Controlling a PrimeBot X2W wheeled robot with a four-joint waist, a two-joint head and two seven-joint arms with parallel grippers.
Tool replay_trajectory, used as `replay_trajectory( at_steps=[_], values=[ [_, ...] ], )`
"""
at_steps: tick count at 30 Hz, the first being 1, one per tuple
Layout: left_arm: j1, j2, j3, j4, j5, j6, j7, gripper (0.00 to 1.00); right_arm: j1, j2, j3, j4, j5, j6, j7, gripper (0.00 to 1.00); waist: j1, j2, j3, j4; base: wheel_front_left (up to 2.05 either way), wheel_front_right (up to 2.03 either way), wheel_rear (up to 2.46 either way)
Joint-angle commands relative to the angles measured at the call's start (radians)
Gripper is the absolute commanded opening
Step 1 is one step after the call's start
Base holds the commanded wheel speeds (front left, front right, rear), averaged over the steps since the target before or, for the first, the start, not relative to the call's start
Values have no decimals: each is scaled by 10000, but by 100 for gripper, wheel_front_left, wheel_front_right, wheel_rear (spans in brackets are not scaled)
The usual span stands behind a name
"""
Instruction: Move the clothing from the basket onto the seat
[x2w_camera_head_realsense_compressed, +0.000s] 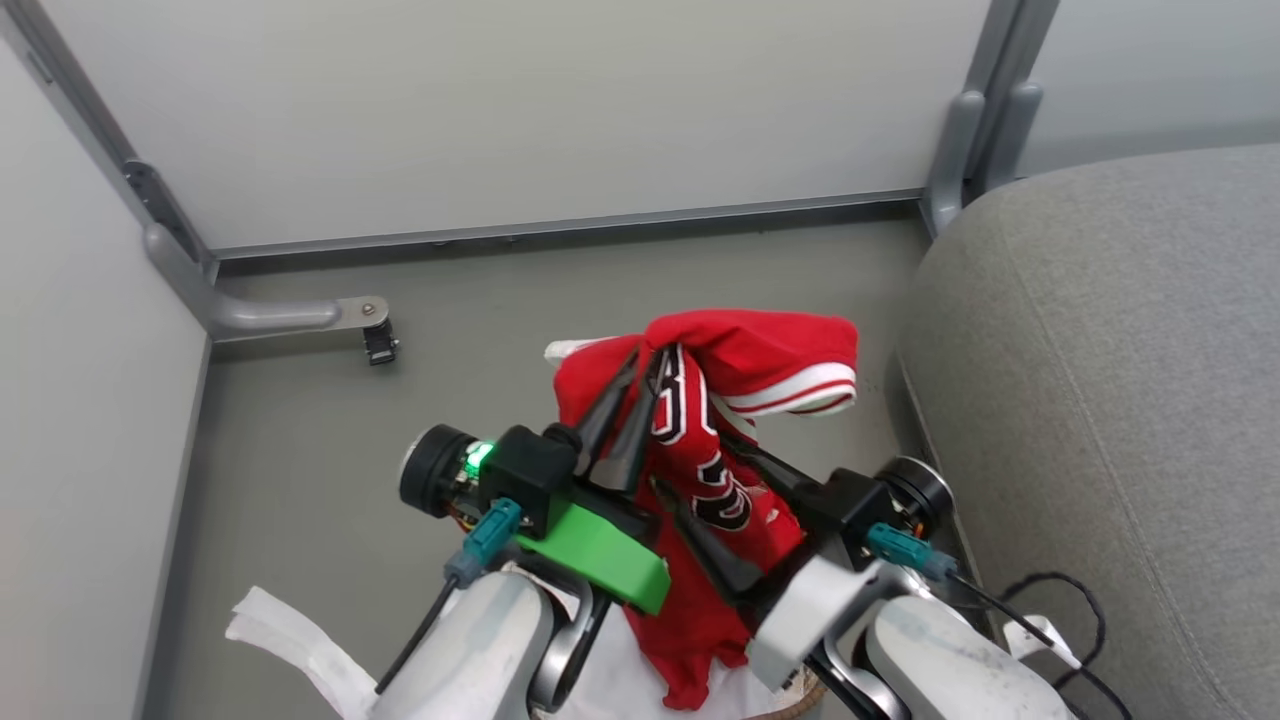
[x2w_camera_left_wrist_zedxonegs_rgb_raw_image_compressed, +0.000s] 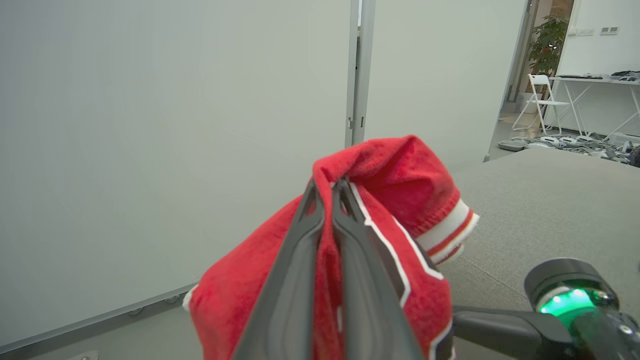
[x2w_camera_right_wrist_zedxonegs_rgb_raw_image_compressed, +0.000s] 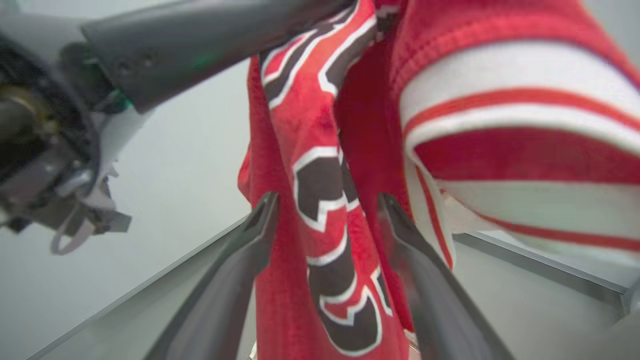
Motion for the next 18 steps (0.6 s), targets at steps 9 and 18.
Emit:
replay_trajectory(
  at_steps=[9,18],
  values=[
    [-109,19,-703,-193,-527,223,-41,0,-788,572,70,1691,715,-10,-48,0,1,0,-26,589,0,0,0],
    [218,18,-63,-267,-93,352,-25,100,-241,254,-689,1226,961,-10,-37,0,1,0,256,-539,0,0,0]
  ],
)
